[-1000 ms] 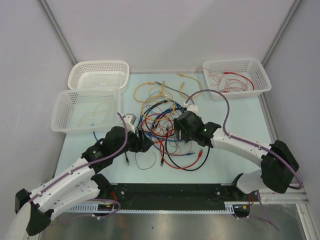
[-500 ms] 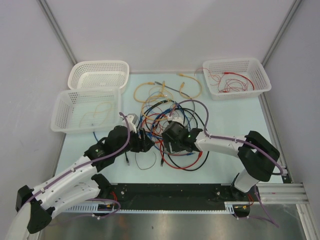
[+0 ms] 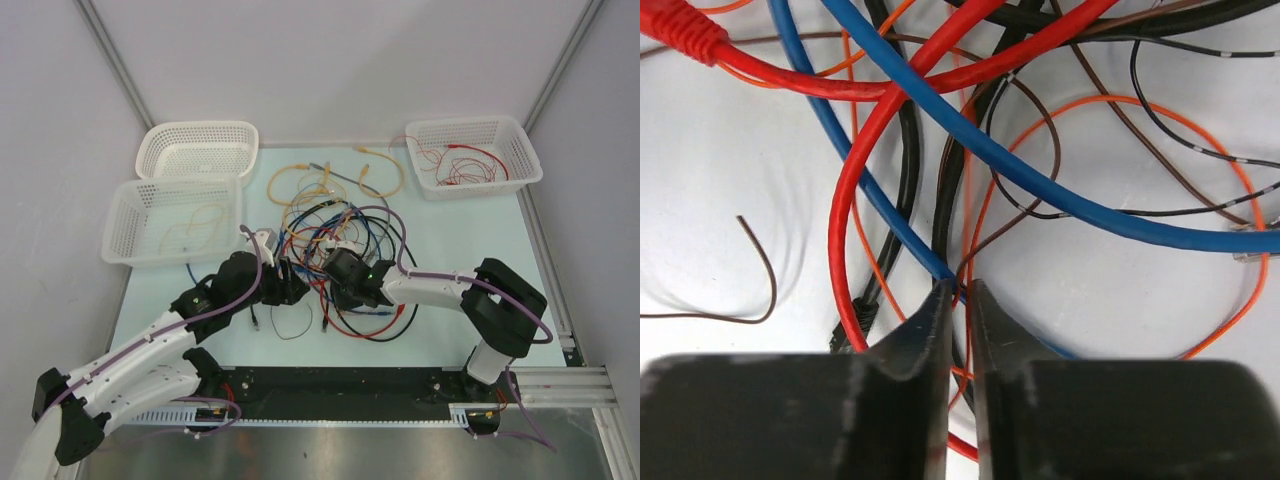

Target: Untangle the cables

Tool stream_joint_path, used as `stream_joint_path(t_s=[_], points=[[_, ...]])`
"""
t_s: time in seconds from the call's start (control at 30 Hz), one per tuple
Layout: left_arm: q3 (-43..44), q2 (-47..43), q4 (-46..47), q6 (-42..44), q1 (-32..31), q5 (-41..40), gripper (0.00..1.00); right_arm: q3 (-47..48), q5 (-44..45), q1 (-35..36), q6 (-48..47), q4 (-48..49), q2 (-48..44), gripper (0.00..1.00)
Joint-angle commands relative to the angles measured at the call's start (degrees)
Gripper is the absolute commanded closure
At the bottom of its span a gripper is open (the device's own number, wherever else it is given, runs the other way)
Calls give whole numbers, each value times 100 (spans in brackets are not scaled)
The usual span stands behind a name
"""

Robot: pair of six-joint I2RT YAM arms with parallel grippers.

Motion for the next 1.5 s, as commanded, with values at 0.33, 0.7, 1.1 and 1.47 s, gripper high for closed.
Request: stream_joint_path(t_s=[0.33,0.7,1.1,1.47], points=[[236,-604,177,260,-4,-316,32,628,137,66,-545,38,-2524,100],[262,-1105,1636,559,-4,79,27,2106,-267,75,-730,-595,-3009,100],[-335,-1291,4125,744,-4,1267,22,2572,-443,66,-616,-763,-2798,100],[-617,-203,4379,700,-4,756,22,3416,-1057,66,-458,-930,-2798,100]])
